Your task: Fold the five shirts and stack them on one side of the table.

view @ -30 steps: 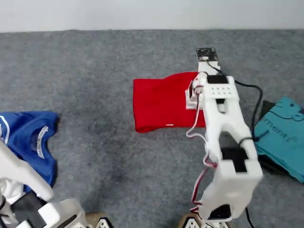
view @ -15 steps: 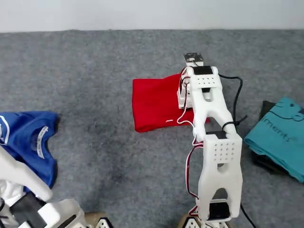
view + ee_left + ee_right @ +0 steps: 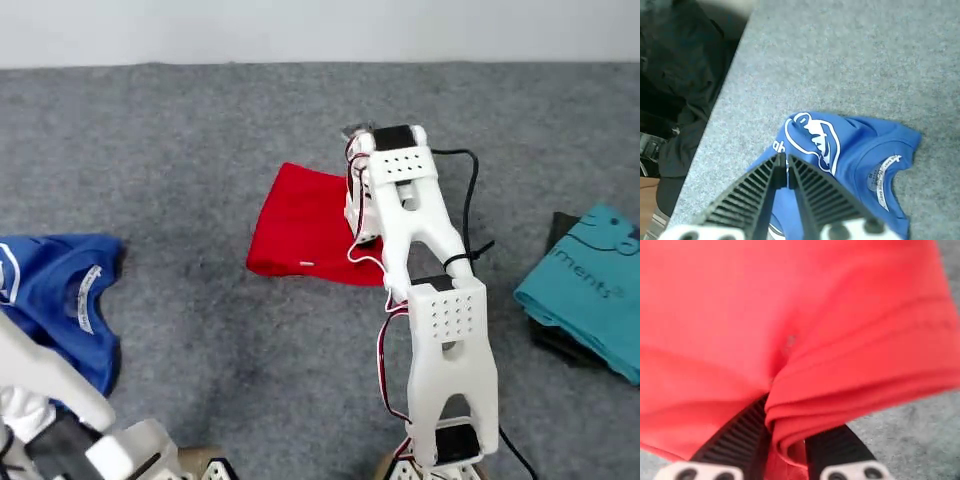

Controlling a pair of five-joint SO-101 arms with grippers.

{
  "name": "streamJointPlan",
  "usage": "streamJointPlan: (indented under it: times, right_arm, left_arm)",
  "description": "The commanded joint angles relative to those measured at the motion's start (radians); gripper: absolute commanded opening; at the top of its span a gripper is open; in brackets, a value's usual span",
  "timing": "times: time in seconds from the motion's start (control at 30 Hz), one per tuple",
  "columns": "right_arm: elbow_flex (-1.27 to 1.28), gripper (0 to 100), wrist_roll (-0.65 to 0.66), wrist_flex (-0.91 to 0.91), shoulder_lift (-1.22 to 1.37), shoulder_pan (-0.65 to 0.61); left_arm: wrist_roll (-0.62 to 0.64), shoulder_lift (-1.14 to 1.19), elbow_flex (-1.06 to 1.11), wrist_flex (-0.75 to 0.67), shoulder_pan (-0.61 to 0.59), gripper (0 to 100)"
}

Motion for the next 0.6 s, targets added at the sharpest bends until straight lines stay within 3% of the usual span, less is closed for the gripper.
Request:
streamJointPlan:
  times: [0.0, 0.4, 0.57]
  right_arm:
    - [0.071, 0.9, 0.069, 0.041, -0.136, -0.028]
    - [0.545, 0.9, 0.196, 0.039, -0.605, -0.179]
    - [0.775, 0.9, 0.333, 0.018, -0.759, -0.122]
  left_arm:
    - [-0.009, -0.057, -0.005, 0.02, -0.003, 1]
    - [-0.006, -0.063, -0.005, 0.02, -0.003, 1]
    - [-0.005, -0.063, -0.005, 0.02, -0.005, 1]
